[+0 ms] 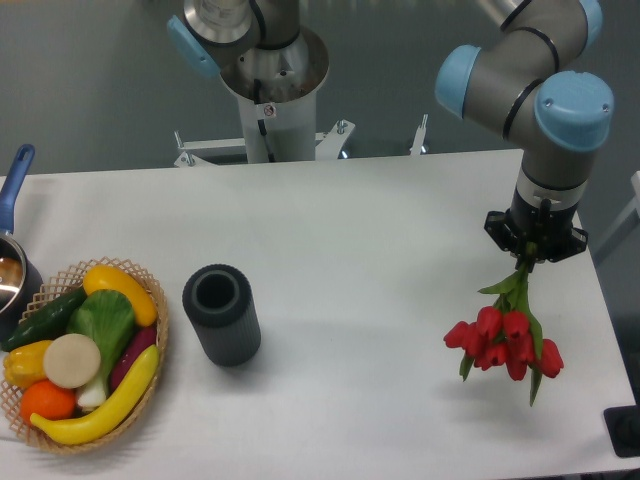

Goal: Insert the flowers into the vase

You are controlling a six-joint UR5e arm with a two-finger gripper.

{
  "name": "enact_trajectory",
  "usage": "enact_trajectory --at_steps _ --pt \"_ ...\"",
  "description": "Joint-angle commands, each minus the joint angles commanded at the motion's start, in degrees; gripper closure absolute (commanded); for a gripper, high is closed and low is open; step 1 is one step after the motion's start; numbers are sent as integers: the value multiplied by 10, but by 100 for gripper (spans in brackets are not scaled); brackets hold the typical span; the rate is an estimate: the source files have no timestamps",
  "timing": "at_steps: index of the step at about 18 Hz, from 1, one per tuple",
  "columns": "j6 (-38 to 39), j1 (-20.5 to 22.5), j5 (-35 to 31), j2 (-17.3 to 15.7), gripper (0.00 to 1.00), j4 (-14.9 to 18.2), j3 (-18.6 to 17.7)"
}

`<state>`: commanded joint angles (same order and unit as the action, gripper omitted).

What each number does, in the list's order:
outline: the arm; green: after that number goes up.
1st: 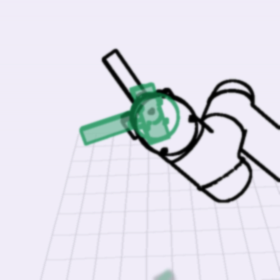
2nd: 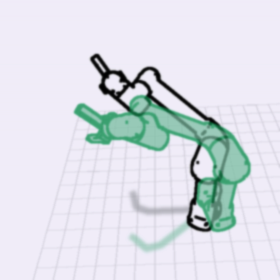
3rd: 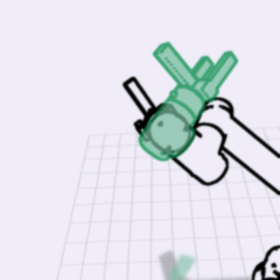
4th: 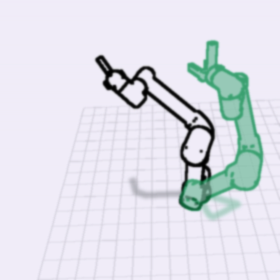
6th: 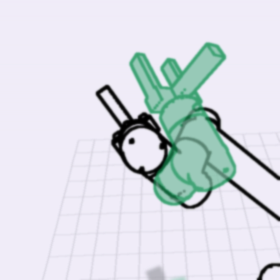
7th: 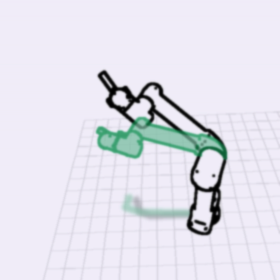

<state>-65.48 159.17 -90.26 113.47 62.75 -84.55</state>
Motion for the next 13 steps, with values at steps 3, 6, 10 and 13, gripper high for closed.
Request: enact_trajectory --at_steps 3,6,10,13 --pt "1 -9 4 -1 99 -1 -1" --pt "1 -15 12 -1 100 -2 -2" --pt "3 -15 81 -11 100 -3 -1" --pt "63 -18 201 -26 100 -9 -4"
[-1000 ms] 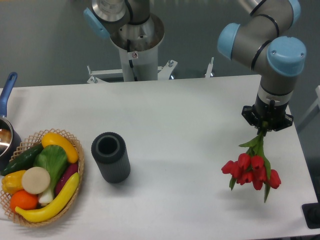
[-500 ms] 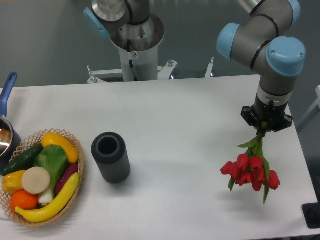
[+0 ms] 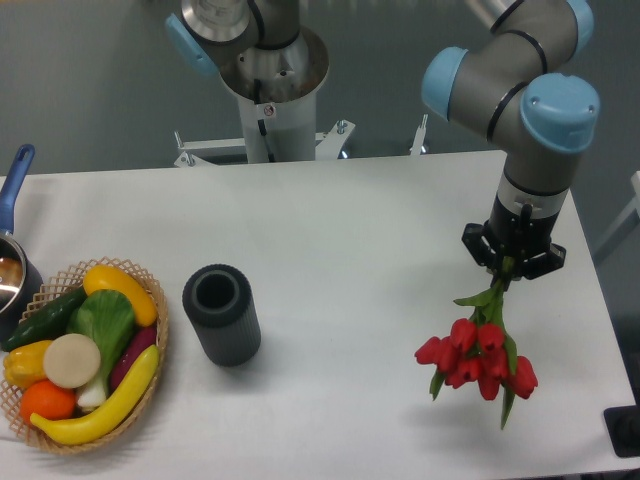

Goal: Insert the flowers into the vase
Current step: 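Carry the red tulips toward the dark grey vase and raise them above it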

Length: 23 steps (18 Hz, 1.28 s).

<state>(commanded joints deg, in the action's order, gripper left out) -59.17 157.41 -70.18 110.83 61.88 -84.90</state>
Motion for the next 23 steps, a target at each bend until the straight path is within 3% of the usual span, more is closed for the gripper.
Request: enact_trajectory --at_steps 6,9,14,18,23 --pt "73 -19 146 -9 100 -1 7" --pt "75 -34 171 -18 100 -3 7" --pt "115 -83 199 -29 100 -79 4" --pt "144 -88 260 -30 100 -127 1" --pt "151 -87 375 -33 100 -158 -7"
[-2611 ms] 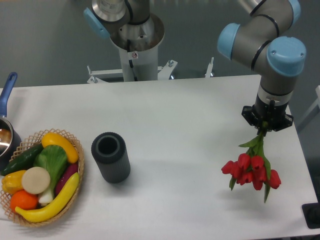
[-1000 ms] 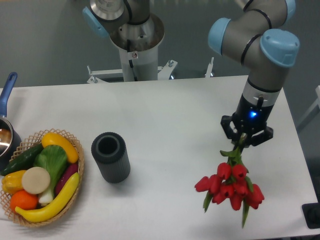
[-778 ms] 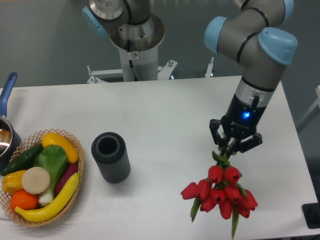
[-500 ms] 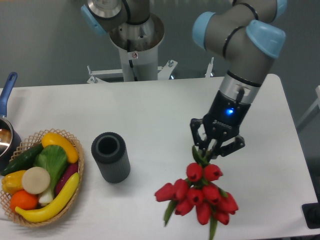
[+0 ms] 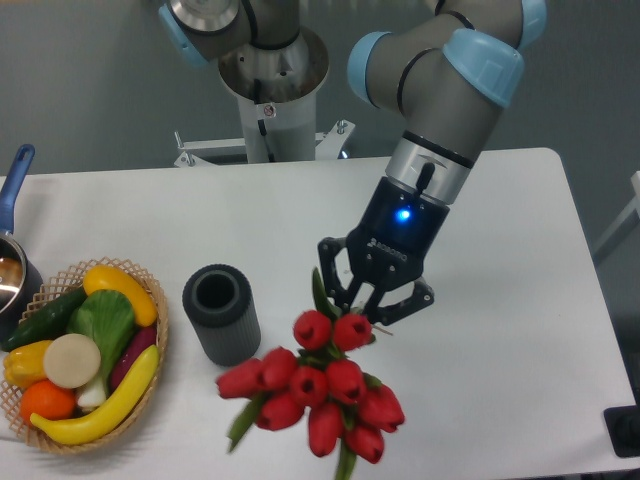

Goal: Insert the flowers into the vase
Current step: 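Carry the red tulips toward the dark grey vase and raise them above it, then lower the tulip stems down into the vase opening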

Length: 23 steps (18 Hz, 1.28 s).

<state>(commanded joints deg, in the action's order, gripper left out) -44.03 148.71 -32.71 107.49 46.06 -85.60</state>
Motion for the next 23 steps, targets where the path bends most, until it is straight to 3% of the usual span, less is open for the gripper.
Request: enact_trajectory --at_steps 4,9,16,23 --pt "-3 7 70 -1 100 -2 -7" --pt "-14 9 141 -15 100 -29 -50" --pt "-91 15 182 -61 100 -40 -159" --pt "-95 11 225 -83 100 -40 -184"
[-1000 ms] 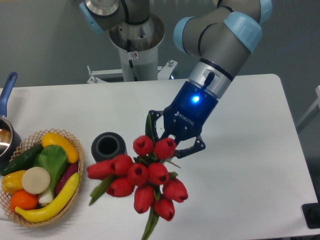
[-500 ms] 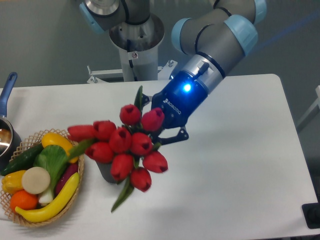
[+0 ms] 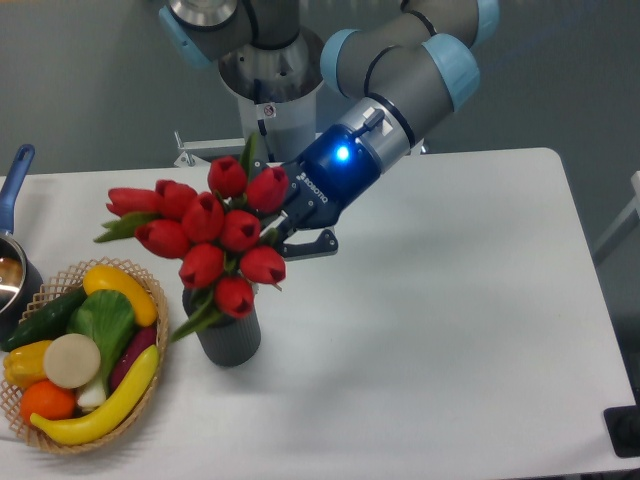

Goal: Insert the flowers into the vase
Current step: 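Lower the tulip stems down into the vase opening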

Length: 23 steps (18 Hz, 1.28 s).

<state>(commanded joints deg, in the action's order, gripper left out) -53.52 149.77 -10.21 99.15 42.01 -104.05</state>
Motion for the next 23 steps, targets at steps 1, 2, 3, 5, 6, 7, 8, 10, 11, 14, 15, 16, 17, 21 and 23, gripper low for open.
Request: enact_trajectory --at_steps 1,2,3,5,6,7,8,10,11,14,15,16,17,21,23 --pt "-9 -2 4 -5 100 0 -11" --pt "-25 -3 5 -11 100 0 -27" --pt "-46 -4 5 -17 100 0 -41" --pt "-60 -7 5 -25 100 0 -58" --pt "-59 -15 5 -26 100 0 -59" --pt "-61 -18 5 -25 100 0 -58" --pt "-61 -18 5 -23 100 0 -57" --pt "-62 -19 5 -21 100 0 -57" --pt "-64 -19 5 -19 100 0 -57" --pt "-79 -23 5 -12 100 0 -57" --pt "-80 -23 4 -9 100 0 -57" --pt "-81 -24 3 -7 100 0 -55" --pt "-81 -24 2 -7 100 0 -53" --pt "-91 -24 -2 -2 100 0 -54" --pt "-93 -24 -2 -2 100 0 -56"
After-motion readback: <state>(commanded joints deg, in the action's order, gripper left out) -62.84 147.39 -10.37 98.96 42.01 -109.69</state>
